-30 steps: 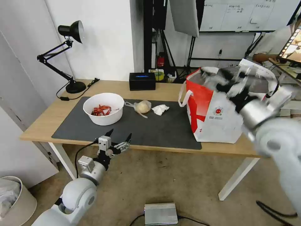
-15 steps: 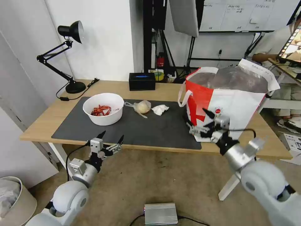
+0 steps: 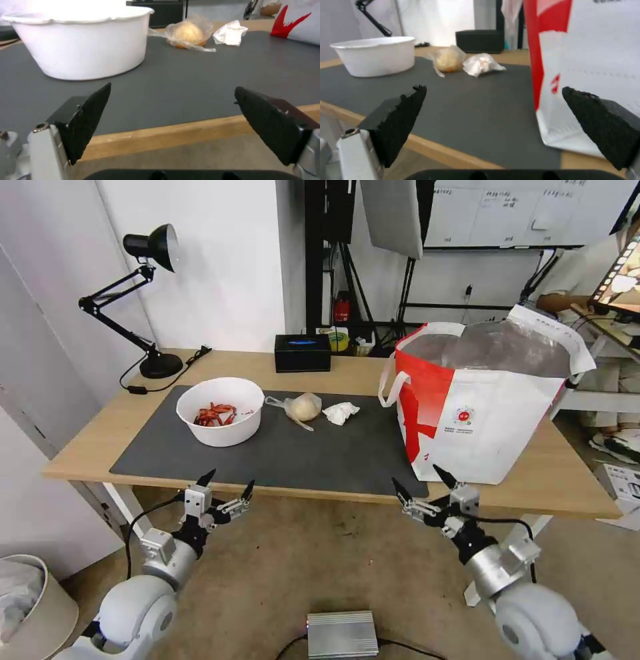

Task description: Pick up the trash from the table and place it into the takeout bag.

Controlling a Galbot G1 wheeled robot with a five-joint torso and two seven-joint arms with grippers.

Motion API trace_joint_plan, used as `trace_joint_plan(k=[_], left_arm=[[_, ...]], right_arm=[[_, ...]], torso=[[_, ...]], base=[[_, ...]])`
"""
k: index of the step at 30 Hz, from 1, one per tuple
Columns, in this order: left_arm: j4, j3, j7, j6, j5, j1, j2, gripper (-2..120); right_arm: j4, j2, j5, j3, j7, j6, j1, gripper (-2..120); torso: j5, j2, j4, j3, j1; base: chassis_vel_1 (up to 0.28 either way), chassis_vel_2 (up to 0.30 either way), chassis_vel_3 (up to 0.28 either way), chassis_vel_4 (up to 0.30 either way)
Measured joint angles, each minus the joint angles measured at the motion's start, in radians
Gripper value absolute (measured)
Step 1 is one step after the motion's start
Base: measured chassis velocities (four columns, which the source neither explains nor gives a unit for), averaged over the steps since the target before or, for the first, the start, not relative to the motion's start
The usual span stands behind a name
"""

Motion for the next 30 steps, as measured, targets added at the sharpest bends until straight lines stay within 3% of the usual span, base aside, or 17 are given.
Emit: trace_joint_plan(k=[12, 30], left_arm=[[-0.007, -0.004, -0.027, 0.053, 0.012, 0.012, -0.007, 100], [-0.006, 0.000, -0.035, 0.055, 0.005, 0.011, -0.013, 100]], right_arm=[[0.010, 0.016, -0.014, -0.010, 0.046, -0.001, -0.026, 100], [0.017, 0.037, -0.023, -0.017, 0.126, -0.040, -0.041, 100]], torso=[[0.0001, 0.000, 0.0000, 0.000, 0.000], [0.0000, 0.000, 0.0000, 0.000, 0.000]], base=[[0.000, 0.000, 0.000, 0.000], [0.000, 0.000, 0.000, 0.000]])
